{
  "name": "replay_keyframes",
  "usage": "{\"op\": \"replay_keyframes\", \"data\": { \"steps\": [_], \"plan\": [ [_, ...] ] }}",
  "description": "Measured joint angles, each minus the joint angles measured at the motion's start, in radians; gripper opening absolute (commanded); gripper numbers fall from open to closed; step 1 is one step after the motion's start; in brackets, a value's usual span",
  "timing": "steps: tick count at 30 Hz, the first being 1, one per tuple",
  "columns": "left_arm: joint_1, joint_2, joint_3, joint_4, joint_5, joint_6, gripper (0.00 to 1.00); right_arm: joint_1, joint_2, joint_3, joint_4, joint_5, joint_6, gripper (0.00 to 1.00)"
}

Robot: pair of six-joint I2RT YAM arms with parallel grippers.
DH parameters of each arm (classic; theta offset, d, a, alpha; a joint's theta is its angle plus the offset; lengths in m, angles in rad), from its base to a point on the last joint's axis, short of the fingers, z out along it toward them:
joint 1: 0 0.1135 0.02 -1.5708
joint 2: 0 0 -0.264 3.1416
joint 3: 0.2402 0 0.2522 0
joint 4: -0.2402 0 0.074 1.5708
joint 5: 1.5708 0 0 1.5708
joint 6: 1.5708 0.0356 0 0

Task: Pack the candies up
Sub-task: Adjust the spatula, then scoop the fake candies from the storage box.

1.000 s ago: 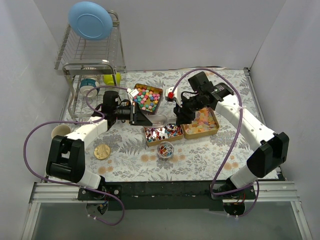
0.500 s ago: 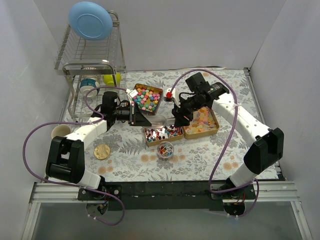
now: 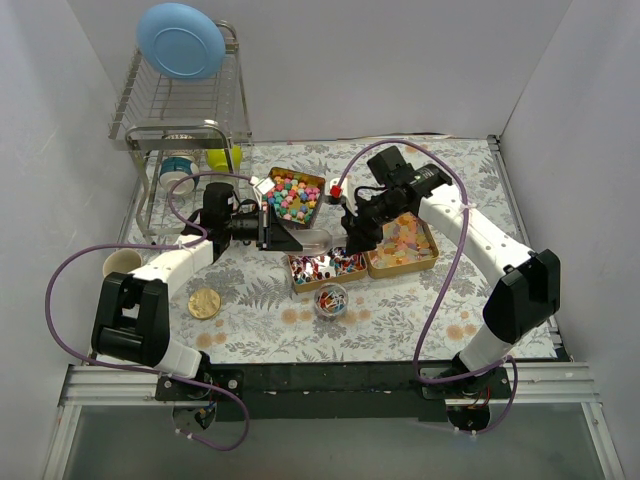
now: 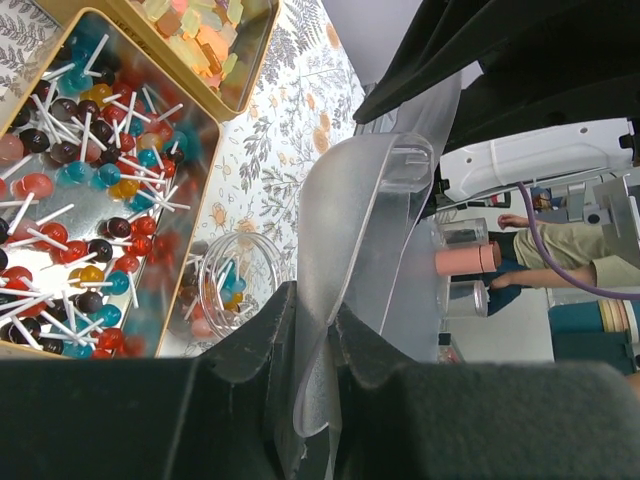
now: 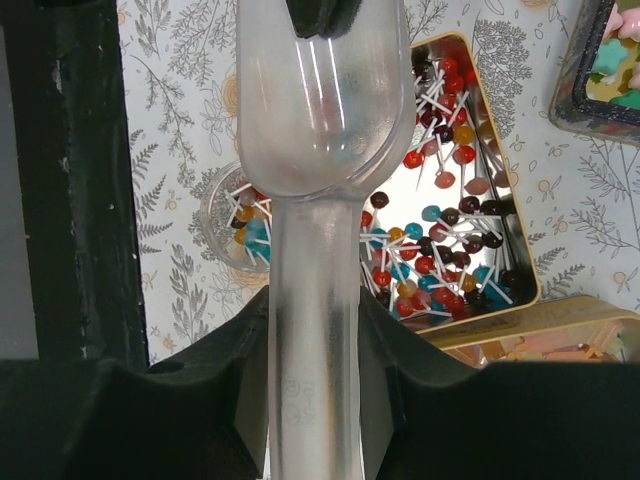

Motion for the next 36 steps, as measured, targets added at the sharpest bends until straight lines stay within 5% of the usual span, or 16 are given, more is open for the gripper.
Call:
{"op": "replay_keyframes", "data": {
  "steps": [2, 3, 4, 7, 11, 22, 36],
  "plan": [
    [0.002, 0.001, -0.003, 0.007, 0.001, -0.002, 0.0, 0.002, 0.0, 0.003, 0.0, 0.001, 0.005, 0.02],
    [0.002, 0.002, -0.003, 0.01, 0.001, -0.004, 0.02, 0.002, 0.0, 0.006, 0.001, 0.003, 0.006, 0.01],
    [0.002, 0.002, -0.003, 0.013, 0.0, -0.006, 0.2, 0.002, 0.0, 0.009, 0.0, 0.005, 0.006, 0.01],
    [0.001, 0.003, -0.003, 0.013, -0.009, -0.003, 0.41, 0.007, 0.0, 0.024, 0.002, 0.034, 0.006, 0.01],
    [0.001, 0.003, 0.009, -0.025, -0.046, 0.029, 0.49, -0.006, -0.002, 0.033, -0.006, 0.084, -0.007, 0.01],
    [0.001, 0.0, 0.014, -0.108, -0.08, 0.094, 0.58, -0.303, -0.072, 0.031, -0.167, 0.286, -0.155, 0.01],
    [-0.001, -0.025, 0.01, -0.176, -0.252, 0.135, 0.59, -0.337, -0.016, 0.042, -0.28, 0.581, -0.2, 0.01]
  ]
}}
